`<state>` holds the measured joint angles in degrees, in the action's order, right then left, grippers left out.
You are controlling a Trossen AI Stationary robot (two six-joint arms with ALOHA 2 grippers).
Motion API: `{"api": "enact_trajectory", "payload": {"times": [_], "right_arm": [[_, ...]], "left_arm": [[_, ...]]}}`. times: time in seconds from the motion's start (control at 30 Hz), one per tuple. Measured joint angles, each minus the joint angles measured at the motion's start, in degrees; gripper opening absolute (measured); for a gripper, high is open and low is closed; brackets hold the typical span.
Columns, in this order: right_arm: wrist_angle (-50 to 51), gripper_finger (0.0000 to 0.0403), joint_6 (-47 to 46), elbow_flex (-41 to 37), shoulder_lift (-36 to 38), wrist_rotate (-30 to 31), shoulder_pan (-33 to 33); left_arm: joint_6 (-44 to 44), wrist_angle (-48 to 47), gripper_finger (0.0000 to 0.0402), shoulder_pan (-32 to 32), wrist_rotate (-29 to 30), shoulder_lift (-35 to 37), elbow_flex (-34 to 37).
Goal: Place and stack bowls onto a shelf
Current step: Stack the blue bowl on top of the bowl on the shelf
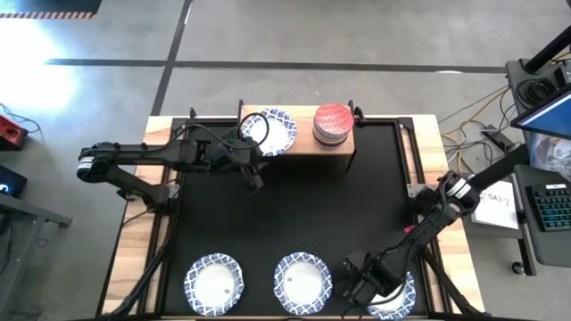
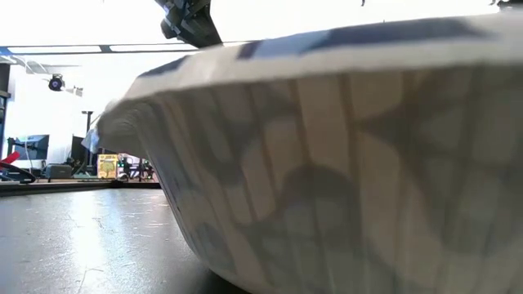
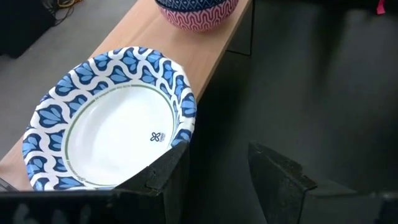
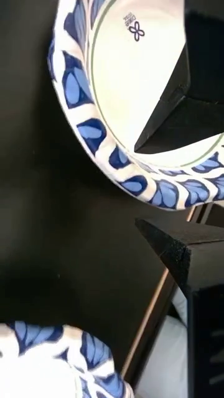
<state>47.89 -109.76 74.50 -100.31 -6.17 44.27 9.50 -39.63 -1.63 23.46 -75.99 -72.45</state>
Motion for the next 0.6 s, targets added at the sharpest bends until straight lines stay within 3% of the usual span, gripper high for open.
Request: {"api": "enact_trajectory", "payload": {"times": [0.37, 0.6], "right_arm": [[0.16, 0.0164, -0.24, 0.00, -2.67, 0.24, 0.61], [4.31, 0.0130, 2.66, -0.33, -3.89, 0.80, 0.59]], "left_arm": [[-0.02, 0.14, 0.0149, 0.00, -0.01, -0.02, 1.80], [-1.51, 0.65, 0.0149, 0.00, -0.01, 0.20, 1.41]]}}
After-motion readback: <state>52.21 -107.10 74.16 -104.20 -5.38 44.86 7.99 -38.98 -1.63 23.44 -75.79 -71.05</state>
